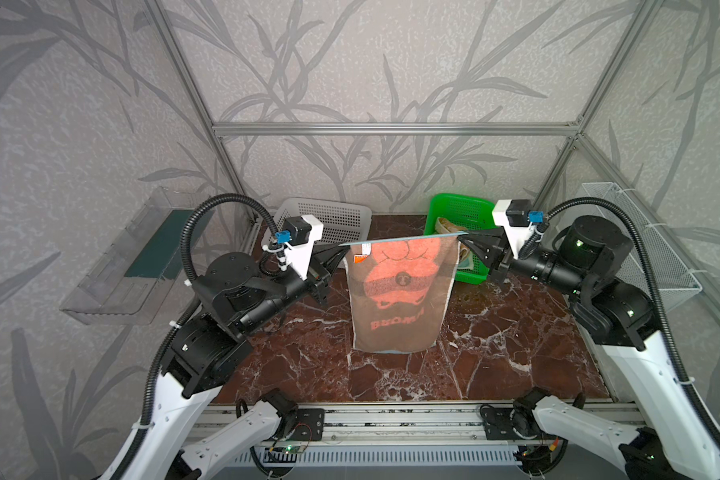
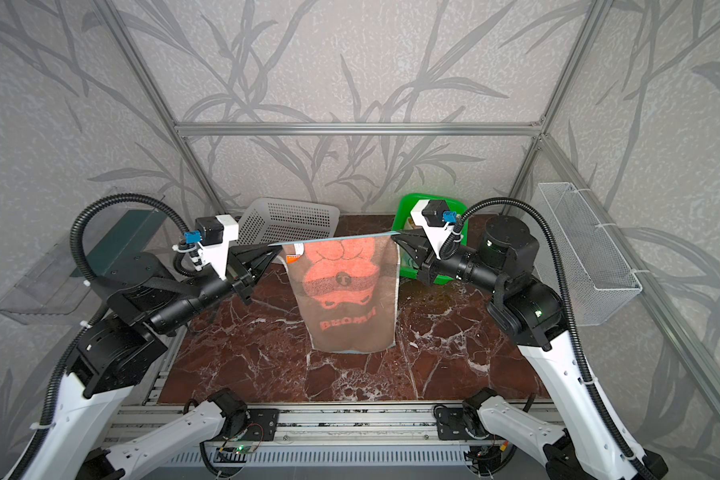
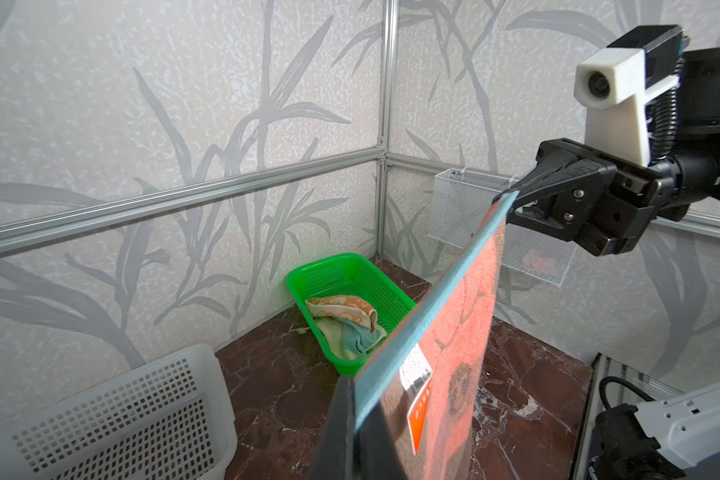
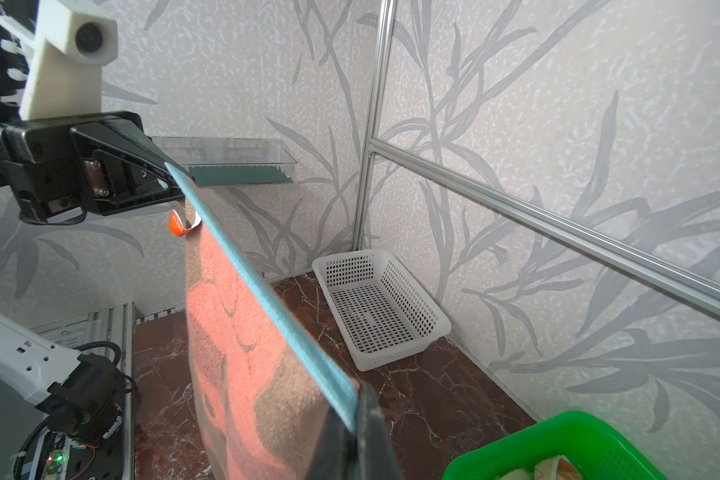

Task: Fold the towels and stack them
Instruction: 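Lower the spread towel flat onto the table with both grippers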

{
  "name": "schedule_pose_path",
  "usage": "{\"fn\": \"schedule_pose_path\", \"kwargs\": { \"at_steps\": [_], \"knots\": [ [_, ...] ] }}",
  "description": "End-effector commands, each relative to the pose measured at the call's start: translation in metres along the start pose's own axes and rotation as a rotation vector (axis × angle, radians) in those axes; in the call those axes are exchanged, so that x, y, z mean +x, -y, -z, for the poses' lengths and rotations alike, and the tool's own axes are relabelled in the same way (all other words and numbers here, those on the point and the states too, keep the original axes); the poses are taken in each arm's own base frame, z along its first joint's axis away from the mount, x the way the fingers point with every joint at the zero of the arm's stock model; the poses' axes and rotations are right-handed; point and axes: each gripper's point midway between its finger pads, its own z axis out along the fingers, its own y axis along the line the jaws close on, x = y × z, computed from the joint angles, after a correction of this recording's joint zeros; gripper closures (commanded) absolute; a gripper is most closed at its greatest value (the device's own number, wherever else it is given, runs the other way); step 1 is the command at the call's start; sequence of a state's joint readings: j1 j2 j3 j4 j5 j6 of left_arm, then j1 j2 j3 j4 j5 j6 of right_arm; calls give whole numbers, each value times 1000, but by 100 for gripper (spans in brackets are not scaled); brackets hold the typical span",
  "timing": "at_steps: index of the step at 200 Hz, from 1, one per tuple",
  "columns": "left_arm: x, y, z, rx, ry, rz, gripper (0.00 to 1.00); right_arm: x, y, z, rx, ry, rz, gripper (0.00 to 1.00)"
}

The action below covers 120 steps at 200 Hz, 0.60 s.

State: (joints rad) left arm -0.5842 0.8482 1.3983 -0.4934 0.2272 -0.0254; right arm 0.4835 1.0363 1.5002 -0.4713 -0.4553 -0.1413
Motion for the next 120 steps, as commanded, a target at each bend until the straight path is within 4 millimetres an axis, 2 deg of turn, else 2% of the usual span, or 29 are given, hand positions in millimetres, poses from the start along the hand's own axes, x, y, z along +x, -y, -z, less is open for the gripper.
{"fn": "schedule_pose_path", "kwargs": {
  "at_steps": [1,47,88,120],
  "knots": [
    [-3,-58,6,-323,12,-15,100,16,61,-3,286,-58,-38,100],
    [53,-118,-66,-529,-172,-73,100,62,109,-52,386,-192,-58,100],
    [97,-173,-128,-556,-235,-8,100,103,149,-87,401,-239,-134,100],
    [123,-201,-164,-594,-271,-40,100,134,173,-117,376,-271,-171,100]
  ]
}}
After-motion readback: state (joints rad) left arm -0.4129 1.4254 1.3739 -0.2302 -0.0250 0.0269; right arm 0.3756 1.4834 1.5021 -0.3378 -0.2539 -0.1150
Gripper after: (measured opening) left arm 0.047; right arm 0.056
